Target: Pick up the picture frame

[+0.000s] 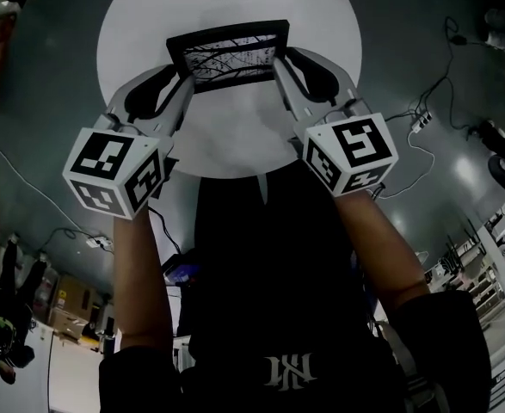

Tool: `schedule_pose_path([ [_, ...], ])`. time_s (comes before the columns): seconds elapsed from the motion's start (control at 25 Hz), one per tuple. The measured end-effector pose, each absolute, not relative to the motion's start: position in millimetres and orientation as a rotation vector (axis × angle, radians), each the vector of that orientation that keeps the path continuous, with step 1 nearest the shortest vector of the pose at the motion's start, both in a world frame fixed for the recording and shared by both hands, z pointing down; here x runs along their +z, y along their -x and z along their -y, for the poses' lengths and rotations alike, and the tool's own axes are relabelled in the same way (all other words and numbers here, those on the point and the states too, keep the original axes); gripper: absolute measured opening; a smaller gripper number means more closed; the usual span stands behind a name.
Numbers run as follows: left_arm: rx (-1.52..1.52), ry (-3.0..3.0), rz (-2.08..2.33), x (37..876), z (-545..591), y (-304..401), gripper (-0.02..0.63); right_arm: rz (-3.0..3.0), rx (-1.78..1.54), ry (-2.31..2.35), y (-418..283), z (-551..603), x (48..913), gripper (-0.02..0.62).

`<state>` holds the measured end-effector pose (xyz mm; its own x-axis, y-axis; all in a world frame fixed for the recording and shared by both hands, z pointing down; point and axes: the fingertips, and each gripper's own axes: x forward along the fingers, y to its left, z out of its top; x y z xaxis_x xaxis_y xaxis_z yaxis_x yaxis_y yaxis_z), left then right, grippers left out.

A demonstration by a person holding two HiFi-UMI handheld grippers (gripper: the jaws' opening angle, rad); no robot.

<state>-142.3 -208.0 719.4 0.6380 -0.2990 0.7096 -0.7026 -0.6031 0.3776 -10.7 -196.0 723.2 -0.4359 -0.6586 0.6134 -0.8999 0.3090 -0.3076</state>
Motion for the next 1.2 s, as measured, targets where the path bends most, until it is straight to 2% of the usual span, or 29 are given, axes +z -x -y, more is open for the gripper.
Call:
schedule_pose_path([
  [0.28, 0.722, -2.259, 0.838, 673.6, 231.8, 160.2, 0.101, 2.283, 0.726, -1.437, 27.7, 233.2, 665.8, 0.066],
  [1.2, 0.389, -2.547, 1.053, 403.2, 287.0, 207.8, 0.100, 2.458, 0.244, -1.563, 75.3, 272.3, 387.1, 0.067],
])
